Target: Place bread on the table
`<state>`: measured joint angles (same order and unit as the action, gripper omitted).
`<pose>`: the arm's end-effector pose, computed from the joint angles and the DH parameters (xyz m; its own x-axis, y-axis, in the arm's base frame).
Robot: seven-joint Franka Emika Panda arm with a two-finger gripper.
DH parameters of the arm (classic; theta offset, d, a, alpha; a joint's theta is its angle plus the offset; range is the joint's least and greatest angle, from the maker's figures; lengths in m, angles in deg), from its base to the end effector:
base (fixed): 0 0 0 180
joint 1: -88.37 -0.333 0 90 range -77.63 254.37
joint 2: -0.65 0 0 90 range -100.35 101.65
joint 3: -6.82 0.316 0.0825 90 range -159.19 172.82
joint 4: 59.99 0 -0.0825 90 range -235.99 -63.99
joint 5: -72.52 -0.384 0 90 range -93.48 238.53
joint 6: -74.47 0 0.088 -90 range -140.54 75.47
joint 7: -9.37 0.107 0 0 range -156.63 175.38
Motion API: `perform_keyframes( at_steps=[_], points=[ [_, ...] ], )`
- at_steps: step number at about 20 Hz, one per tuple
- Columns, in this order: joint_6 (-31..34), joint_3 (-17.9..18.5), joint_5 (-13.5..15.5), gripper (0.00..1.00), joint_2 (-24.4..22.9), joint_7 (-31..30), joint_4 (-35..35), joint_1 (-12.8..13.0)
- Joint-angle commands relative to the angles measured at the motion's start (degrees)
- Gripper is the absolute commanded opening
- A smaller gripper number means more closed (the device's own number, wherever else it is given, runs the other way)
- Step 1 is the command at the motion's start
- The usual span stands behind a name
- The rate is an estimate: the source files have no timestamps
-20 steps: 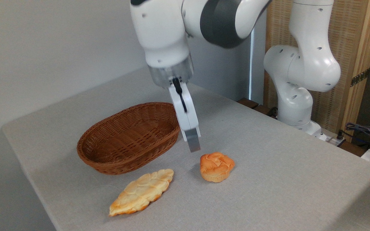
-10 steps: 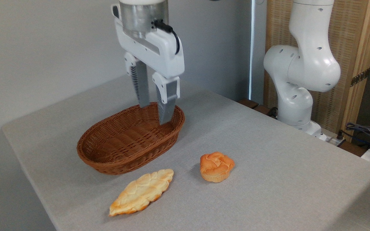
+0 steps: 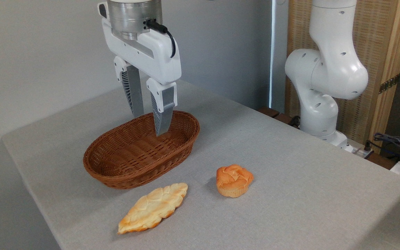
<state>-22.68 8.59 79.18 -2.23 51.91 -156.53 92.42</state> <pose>0.5485 -0.0325 0.6098 0.7135 -0.6897 0.1235 -0.6984 -0.7143 0.0459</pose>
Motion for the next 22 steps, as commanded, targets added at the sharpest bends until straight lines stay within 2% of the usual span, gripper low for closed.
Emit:
perform_keyframes(
  at_steps=[1,3,6,10,22],
  points=[
    [3.5,-1.9,-1.0,1.00,0.5,-1.1,1.5,-0.4],
    [3.6,-2.2,-1.2,1.00,0.5,-1.3,1.5,-0.4],
    [4.6,-3.0,-3.1,1.00,1.0,-1.5,1.6,-0.4],
    [4.8,-3.3,-3.1,1.00,2.3,-3.4,4.0,-0.4],
    [4.8,-2.8,-3.1,1.00,2.4,-2.8,4.6,-0.5]
  ],
)
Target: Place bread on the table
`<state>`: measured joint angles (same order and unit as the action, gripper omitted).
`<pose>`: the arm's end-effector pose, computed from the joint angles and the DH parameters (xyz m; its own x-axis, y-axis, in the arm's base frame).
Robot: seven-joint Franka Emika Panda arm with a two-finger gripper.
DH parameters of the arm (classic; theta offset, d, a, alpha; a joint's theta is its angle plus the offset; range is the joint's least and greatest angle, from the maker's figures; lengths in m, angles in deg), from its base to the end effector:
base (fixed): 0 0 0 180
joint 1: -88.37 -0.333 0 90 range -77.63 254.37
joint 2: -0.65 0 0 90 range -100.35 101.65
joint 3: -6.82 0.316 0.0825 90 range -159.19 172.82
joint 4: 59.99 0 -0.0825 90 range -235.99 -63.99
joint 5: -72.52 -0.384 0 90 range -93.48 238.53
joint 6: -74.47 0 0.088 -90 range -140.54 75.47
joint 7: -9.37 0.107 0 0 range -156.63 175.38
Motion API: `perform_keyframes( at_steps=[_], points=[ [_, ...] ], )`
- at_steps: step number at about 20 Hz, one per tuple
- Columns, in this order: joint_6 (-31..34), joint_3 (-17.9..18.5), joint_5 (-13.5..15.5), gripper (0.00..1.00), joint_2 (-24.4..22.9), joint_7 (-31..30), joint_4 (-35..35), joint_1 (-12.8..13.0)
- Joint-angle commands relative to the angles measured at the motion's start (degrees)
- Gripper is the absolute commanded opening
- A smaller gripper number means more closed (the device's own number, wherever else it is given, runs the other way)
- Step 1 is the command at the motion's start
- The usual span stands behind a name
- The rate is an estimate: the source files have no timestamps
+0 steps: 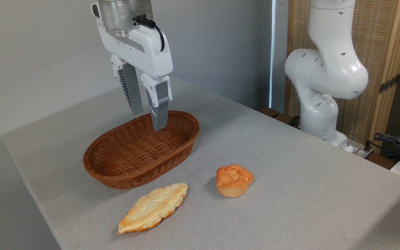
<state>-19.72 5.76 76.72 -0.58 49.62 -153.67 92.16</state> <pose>0.5515 -0.0543 0.6127 0.7080 -0.7027 0.0700 -0.7058 -0.7075 0.0361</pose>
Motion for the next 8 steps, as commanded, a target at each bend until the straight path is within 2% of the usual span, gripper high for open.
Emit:
perform_keyframes(
  at_steps=[1,8],
  points=[
    [1.8,0.2,-0.7,1.00,0.6,-0.4,1.8,-0.3],
    [1.8,1.3,-0.2,1.00,0.5,-0.2,1.8,-0.4]
  ],
)
